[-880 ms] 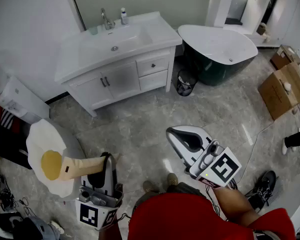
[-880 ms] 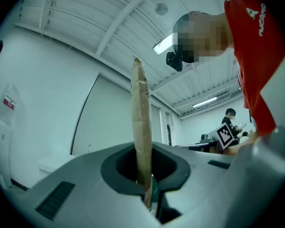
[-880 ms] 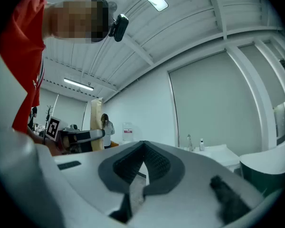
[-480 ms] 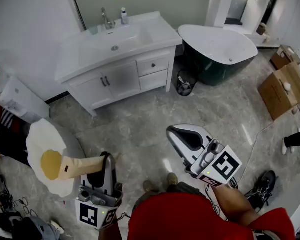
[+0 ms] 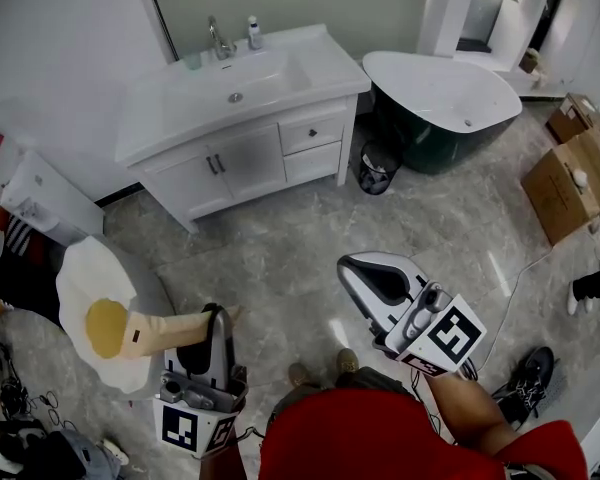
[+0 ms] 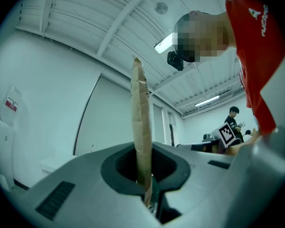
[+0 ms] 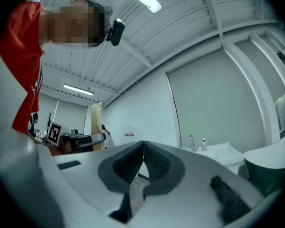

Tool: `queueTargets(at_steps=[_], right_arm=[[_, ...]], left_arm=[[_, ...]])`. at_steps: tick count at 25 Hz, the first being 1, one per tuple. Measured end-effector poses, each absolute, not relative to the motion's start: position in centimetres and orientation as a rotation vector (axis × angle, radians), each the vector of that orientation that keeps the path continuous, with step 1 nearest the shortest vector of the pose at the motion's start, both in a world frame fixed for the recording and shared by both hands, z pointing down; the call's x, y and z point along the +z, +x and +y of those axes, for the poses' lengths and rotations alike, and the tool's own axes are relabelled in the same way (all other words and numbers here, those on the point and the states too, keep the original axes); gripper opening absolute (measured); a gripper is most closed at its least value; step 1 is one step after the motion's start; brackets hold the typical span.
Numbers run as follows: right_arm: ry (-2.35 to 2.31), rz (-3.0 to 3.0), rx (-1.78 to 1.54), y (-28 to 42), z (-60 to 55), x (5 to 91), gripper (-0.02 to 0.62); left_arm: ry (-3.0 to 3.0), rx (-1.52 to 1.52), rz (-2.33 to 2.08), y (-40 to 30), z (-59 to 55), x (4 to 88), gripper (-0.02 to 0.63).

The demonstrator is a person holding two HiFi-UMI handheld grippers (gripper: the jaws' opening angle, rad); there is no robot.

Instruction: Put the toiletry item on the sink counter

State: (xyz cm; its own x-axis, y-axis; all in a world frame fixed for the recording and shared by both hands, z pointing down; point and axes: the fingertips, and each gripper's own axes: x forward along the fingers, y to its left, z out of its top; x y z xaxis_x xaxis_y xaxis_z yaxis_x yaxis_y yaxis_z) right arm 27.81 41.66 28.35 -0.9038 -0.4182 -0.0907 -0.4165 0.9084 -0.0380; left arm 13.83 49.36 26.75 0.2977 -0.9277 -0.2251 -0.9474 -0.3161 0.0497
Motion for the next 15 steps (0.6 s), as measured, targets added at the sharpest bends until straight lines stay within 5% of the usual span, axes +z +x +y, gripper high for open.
queueTargets(at_steps=[15], right_arm=[[-0.513,2.975,0.021,31.0,36.6,28.4,0.028]], left_arm=[[-2.326,0.239,1.841,17.3,45.3,25.3,0.035]])
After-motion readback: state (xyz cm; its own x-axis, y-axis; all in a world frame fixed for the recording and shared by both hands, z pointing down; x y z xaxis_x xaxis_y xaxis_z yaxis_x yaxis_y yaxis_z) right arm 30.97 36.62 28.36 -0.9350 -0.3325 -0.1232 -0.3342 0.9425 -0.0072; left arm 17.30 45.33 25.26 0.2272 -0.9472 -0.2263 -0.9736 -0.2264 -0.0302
